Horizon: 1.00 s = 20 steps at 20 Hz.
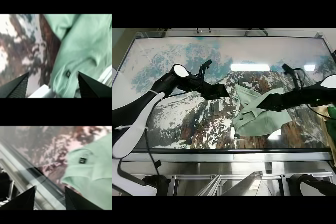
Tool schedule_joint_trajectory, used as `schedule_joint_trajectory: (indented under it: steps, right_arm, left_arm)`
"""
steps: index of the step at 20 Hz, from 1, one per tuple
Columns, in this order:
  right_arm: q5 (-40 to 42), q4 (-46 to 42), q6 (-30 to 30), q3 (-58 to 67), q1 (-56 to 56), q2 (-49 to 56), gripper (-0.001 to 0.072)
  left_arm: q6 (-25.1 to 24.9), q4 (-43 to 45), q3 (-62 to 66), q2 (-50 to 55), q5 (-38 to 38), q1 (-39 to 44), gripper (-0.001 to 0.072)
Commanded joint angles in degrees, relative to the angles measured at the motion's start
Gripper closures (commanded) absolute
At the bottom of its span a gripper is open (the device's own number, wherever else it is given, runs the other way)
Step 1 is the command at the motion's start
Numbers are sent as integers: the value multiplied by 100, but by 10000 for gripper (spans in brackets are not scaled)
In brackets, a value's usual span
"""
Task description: Fold the shirts.
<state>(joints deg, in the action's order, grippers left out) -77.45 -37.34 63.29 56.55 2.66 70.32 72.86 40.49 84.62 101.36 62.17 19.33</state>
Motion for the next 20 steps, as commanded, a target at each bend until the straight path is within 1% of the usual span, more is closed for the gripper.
schedule_joint_trajectory:
  steps: [1,2,3,5,7,8,9,10,11,13,14,16,18,19,20]
  right_arm:
    - [-214,-531,61,2,1117,28,254]
    - [-94,-741,66,0,1482,39,221]
    - [70,-911,92,0,1812,70,220]
    - [398,-981,105,0,2312,216,210]
    - [765,-979,98,2,2474,481,210]
    - [944,-925,50,2,2457,669,210]
    - [1064,-691,-131,2,2409,874,210]
    - [1202,-343,-330,11,2334,1119,211]
    - [1355,-35,-507,57,2256,1379,211]
    - [1493,280,-634,341,2055,1952,212]
    - [1486,337,-649,542,1937,2225,212]
    - [1484,376,-651,927,1674,2653,211]
    - [1425,404,-651,1250,1412,2892,212]
    - [1421,402,-651,1366,1296,2940,213]
    - [1419,409,-651,1427,1207,2946,252]
  left_arm:
    - [11,-656,1016,1047,136,68,66]
    - [9,-748,1342,1305,286,68,66]
    - [11,-844,1692,1552,431,98,66]
    - [55,-874,2260,1928,584,179,67]
    - [155,-870,2706,2243,914,313,67]
    - [240,-870,2918,2402,1239,396,67]
    - [267,-861,3060,2518,1591,485,67]
    - [262,-850,3104,2583,1969,568,67]
    - [258,-833,3047,2583,2184,623,67]
    - [264,-433,2986,2583,2236,763,67]
    - [295,-122,2988,2581,2236,841,68]
    - [444,221,2988,2581,2430,1064,67]
    - [507,573,2988,2581,2798,1281,67]
    - [592,804,2988,2581,2844,1377,67]
    - [634,986,2988,2583,2837,1456,67]
